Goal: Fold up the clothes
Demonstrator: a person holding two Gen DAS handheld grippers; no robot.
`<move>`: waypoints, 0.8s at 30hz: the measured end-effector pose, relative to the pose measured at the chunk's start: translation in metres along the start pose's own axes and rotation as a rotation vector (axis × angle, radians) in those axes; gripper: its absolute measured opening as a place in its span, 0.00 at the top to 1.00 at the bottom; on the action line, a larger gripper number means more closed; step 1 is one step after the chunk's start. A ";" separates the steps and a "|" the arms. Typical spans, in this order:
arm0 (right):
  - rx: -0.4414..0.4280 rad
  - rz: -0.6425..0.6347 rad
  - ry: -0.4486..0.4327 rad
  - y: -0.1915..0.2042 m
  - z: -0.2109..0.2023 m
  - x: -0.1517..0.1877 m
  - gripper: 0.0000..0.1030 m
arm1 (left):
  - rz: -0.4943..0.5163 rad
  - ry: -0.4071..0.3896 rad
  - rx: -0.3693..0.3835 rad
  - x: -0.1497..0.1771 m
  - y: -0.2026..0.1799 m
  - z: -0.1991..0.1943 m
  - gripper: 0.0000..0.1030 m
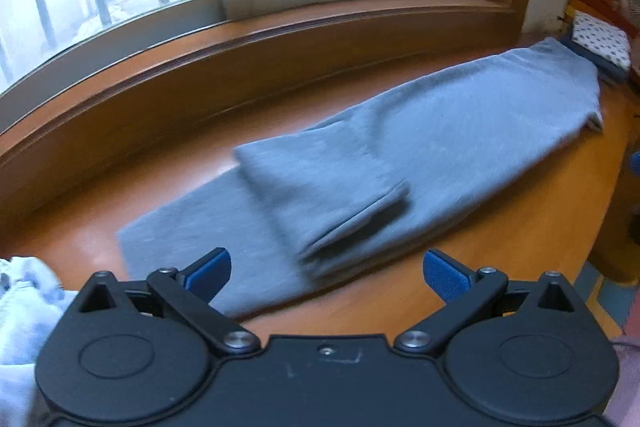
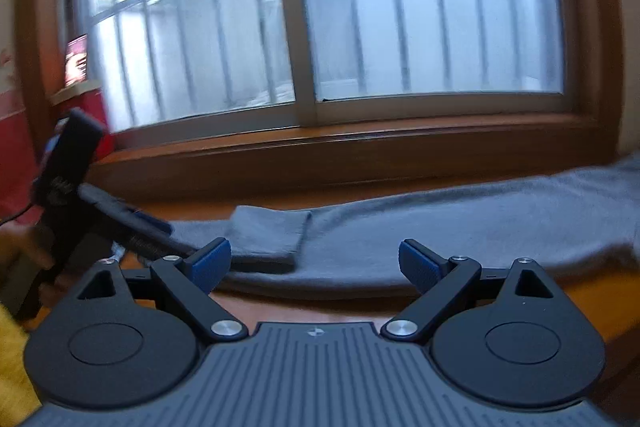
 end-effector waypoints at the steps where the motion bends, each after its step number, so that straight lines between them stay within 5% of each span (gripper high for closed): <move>1: 0.029 0.025 -0.003 0.012 0.004 0.003 0.09 | 0.008 -0.008 0.009 0.005 0.010 -0.006 0.00; 6: 0.122 0.131 -0.012 0.064 0.015 0.013 0.09 | 0.008 -0.012 0.002 0.021 0.049 -0.032 0.00; 16: 0.030 0.127 0.027 0.121 0.035 0.013 0.09 | -0.121 -0.048 -0.044 0.028 0.101 -0.060 0.00; 19: -0.012 0.109 -0.004 0.133 0.039 0.012 0.09 | -0.099 -0.052 -0.045 0.025 0.111 -0.062 0.00; 24: 0.050 0.132 -0.008 0.150 0.040 0.012 0.09 | -0.044 -0.067 0.024 0.011 0.118 -0.060 0.00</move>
Point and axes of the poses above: each gripper's, at about its wrist camera, not at the fingertips, and z roughly the way its jaws point, y to its left, x to its underside, the point moved 6 cm from there along z, roughly the way its jaws point
